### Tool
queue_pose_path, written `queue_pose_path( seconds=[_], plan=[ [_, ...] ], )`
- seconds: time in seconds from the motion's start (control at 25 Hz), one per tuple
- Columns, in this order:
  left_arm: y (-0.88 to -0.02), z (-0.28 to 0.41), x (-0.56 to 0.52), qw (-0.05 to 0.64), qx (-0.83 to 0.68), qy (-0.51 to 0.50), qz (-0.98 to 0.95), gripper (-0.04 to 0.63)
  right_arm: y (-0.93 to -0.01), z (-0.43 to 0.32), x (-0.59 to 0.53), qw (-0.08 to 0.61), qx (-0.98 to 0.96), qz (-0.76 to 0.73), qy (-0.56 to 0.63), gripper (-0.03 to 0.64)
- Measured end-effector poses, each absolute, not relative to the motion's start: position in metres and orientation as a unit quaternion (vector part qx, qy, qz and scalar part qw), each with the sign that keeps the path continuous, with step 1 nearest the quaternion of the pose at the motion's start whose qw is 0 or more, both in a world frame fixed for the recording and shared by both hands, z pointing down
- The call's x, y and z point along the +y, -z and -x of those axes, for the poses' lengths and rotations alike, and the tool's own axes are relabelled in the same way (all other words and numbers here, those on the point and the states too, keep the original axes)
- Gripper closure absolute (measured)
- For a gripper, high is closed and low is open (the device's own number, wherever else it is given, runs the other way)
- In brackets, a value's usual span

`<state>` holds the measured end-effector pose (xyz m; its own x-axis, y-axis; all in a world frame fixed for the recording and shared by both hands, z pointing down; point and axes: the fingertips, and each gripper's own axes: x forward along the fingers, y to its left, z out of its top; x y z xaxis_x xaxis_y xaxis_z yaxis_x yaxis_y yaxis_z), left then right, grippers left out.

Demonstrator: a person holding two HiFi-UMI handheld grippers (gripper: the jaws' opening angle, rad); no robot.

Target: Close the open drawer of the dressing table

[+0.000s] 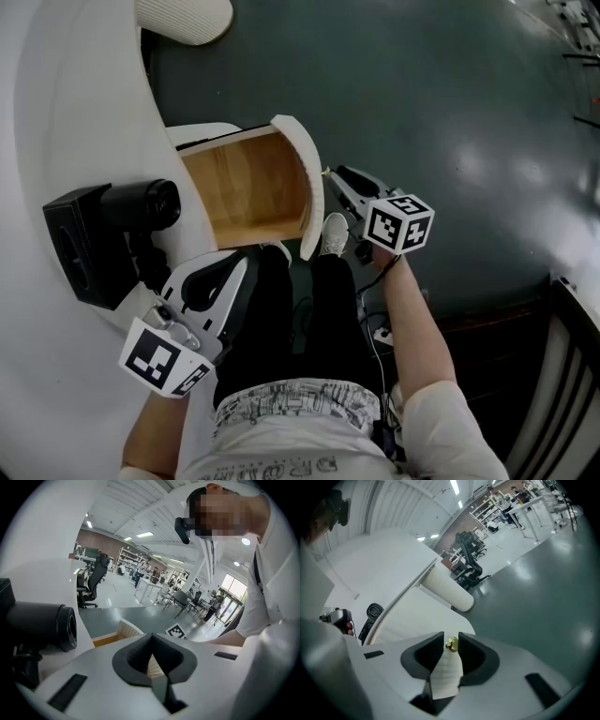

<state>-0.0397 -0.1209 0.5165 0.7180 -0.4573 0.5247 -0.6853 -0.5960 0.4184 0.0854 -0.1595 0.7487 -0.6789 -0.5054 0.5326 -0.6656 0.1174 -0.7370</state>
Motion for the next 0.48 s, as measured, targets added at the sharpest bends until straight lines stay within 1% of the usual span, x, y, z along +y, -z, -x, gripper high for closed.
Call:
queue_pose_path(
  seconds=[0.48],
  plan=[
    [-0.523, 0.035, -0.12, 0.316, -0.322, -0.191, -0.872, 0.58, -0.77, -0.078, -0.151, -0.009, -0.713, -0.335, -0.616, 0.502]
  ],
)
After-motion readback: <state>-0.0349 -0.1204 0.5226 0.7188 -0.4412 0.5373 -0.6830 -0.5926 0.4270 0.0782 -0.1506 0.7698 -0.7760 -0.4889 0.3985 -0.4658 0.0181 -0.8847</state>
